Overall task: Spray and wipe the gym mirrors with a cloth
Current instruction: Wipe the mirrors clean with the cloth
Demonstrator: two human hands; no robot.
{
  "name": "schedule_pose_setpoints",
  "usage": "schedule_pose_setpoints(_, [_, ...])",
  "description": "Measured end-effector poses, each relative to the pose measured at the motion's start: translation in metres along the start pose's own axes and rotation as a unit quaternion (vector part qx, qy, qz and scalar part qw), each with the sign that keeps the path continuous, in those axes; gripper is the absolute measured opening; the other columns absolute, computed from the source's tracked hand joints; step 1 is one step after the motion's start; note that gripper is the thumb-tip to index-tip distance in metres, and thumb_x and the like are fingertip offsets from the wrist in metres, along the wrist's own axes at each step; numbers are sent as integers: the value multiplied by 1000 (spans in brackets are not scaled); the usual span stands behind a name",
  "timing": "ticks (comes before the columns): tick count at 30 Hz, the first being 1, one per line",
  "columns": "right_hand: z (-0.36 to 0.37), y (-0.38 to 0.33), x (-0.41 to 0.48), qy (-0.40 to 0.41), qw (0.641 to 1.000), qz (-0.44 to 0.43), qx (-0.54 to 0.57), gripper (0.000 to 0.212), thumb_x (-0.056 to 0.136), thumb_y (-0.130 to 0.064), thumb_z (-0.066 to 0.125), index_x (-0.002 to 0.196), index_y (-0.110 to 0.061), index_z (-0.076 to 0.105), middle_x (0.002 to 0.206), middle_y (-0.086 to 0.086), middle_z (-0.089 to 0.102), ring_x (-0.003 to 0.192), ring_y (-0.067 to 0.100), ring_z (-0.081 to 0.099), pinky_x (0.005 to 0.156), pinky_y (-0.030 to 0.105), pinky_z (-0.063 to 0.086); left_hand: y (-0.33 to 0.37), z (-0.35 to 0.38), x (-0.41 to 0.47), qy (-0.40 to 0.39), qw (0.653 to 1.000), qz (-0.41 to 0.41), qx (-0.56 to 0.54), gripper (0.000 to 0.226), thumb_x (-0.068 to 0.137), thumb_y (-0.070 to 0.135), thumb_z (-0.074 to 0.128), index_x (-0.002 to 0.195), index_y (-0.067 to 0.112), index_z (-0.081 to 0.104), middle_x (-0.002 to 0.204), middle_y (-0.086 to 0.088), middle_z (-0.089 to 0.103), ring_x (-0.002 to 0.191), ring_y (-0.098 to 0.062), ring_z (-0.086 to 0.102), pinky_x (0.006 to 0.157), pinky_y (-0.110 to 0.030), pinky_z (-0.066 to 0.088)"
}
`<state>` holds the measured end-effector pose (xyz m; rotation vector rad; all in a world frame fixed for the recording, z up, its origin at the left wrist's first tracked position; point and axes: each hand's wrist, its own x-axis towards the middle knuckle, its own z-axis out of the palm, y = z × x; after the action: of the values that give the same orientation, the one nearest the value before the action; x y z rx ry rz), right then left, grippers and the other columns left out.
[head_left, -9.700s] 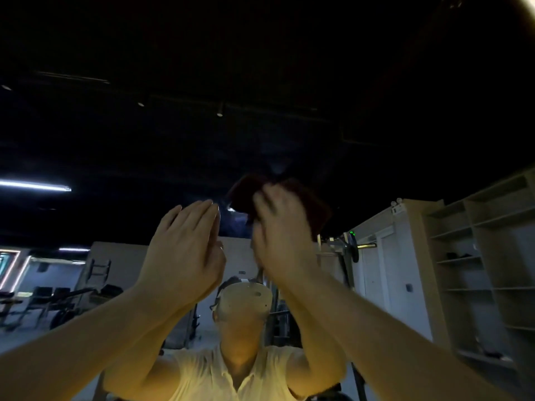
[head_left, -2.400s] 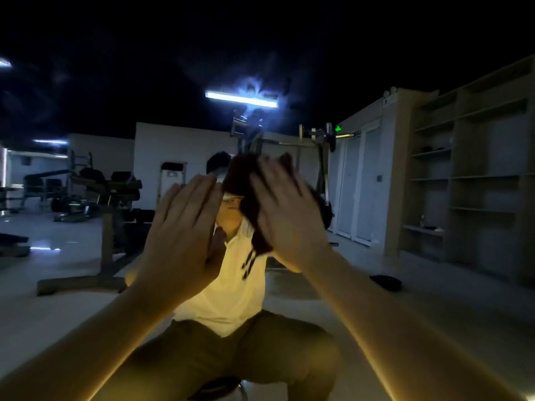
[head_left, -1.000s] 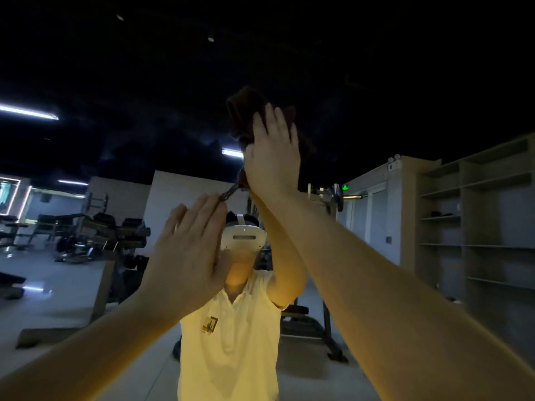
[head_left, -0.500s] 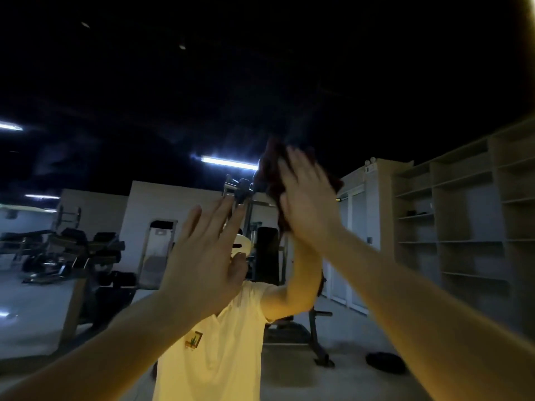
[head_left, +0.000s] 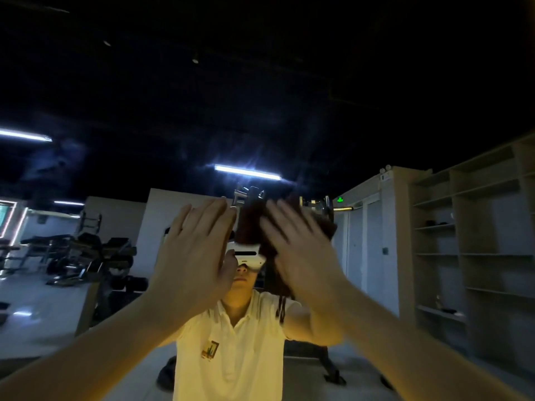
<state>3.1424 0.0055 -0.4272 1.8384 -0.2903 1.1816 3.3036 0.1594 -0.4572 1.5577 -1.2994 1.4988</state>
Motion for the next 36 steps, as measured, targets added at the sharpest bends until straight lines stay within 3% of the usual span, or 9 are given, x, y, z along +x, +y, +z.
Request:
schedule_pose_setpoints(6, [-27,107,141,35,980,194,24,59,105,-25,42,162,-18,27,171,9,18,158,25,13,128,47,13,11,6,7,6,1000,-1,19,58,92,34,49,144,10,53,150,-14,53,143,-31,46,122,-57,32])
schedule_pose_setpoints(10, [-16,78,123,75,959,266,60,60,104,-29,38,161,-15,28,170,12,19,158,27,13,129,49,12,13,9,6,15,999,-5,33,58,92,36,46,142,7,54,150,-17,51,142,-34,46,121,-57,32])
schedule_pose_setpoints(15, [4,9,-22,29,987,148,51,62,98,-34,30,156,-12,38,167,15,28,157,29,14,125,52,8,24,14,10,21,1000,-11,21,63,93,36,45,144,1,54,153,-22,49,144,-36,44,121,-57,32])
schedule_pose_setpoints(18, [2,29,-26,-10,996,90,12,60,98,-34,37,155,-14,39,165,14,31,156,30,18,125,54,11,30,15,14,32,999,-14,19,61,92,36,47,142,2,56,147,-23,52,139,-35,44,116,-55,36])
schedule_pose_setpoints(22, [-12,103,68,20,980,200,6,64,103,-27,39,163,-17,20,171,12,17,159,28,10,129,52,11,33,15,16,58,998,-10,27,56,93,35,45,137,3,58,140,-24,56,131,-34,46,109,-52,40])
schedule_pose_setpoints(25, [-19,146,115,54,956,286,26,63,104,-28,41,162,-14,23,169,14,24,157,29,19,128,50,16,32,15,16,51,998,-5,43,55,93,35,42,136,4,58,140,-23,55,129,-35,48,108,-51,37])
schedule_pose_setpoints(28, [-11,128,102,81,949,301,49,59,106,-34,28,160,-11,30,168,15,26,157,29,19,128,51,16,31,14,17,60,997,-1,40,54,92,35,43,133,4,59,137,-23,56,128,-36,48,107,-51,36])
schedule_pose_setpoints(31, [-1,83,37,68,960,262,66,63,107,-43,14,159,-13,31,168,12,25,158,26,15,129,51,12,33,16,16,60,998,-15,24,55,92,34,45,135,3,59,139,-24,54,128,-38,50,107,-56,41])
schedule_pose_setpoints(36, [2,46,-56,2,994,103,39,57,107,-41,27,156,-13,38,167,11,28,158,25,11,127,52,14,37,21,13,55,998,-34,2,58,93,34,48,141,2,55,144,-25,50,132,-41,49,108,-61,43])
